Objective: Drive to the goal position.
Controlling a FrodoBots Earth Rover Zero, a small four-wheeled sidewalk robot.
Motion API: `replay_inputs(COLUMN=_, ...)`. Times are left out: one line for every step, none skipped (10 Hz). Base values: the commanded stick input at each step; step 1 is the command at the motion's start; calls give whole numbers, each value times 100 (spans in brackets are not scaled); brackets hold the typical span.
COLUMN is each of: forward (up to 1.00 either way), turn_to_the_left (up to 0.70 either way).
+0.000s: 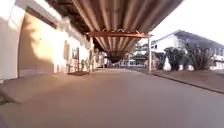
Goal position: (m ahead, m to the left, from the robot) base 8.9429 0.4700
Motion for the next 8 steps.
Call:
replay_inputs(forward=70, turn_to_the_left=0)
replay_inputs(forward=70, turn_to_the_left=0)
replay_inputs(forward=70, turn_to_the_left=0)
replay_inputs(forward=70, turn_to_the_left=0)
replay_inputs(forward=70, turn_to_the_left=0)
replay_inputs(forward=70, turn_to_the_left=0)
replay_inputs(forward=70, turn_to_the_left=0)
replay_inputs(forward=70, turn_to_the_left=0)
